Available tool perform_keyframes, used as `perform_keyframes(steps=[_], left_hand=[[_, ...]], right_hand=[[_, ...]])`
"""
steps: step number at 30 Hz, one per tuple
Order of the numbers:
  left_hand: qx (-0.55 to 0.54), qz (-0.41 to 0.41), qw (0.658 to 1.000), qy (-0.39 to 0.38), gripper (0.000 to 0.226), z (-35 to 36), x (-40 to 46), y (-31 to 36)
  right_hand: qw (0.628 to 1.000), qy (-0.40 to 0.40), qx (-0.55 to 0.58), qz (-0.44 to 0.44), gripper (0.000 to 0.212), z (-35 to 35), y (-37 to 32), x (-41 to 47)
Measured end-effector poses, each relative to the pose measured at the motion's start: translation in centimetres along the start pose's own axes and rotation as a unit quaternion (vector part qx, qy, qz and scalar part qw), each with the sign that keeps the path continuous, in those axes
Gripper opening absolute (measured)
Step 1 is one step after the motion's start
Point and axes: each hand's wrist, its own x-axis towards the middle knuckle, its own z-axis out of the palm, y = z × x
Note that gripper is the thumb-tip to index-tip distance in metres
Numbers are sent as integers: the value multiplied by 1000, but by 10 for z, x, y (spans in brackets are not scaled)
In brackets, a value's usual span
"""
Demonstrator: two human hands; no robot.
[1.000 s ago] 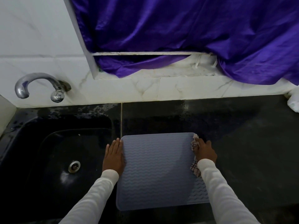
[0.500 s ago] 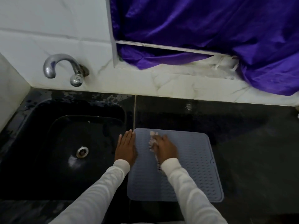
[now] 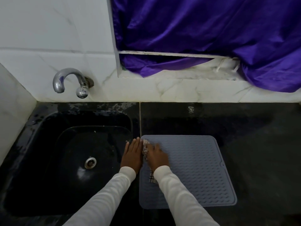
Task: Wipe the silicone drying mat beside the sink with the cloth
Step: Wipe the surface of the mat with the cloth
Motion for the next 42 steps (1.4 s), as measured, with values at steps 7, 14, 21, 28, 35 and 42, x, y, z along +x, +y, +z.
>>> perform_keyframes(steps=[7, 14, 21, 28, 35, 42], left_hand=[[6, 18, 1000, -22, 79, -4, -3, 3], [-1, 27, 1000, -11, 76, 1, -2, 1], [1, 10, 1000, -6, 79, 6, 1, 2], [7, 0, 1000, 19, 65, 13, 3, 0], [-13, -11, 999, 31, 60, 16, 3, 2], [-11, -11, 1000, 1, 66, 14, 2, 0]], right_hand=[[997, 3, 19, 80, 55, -4, 88, -11], [973, 56, 128, 185, 91, -21, 157, -18], [920, 52, 246, 302, 107, -42, 214, -24], [947, 21, 122, 296, 58, -53, 268, -31], [950, 36, 131, 282, 51, -55, 267, -30], [933, 59, 160, 316, 50, -54, 247, -37]])
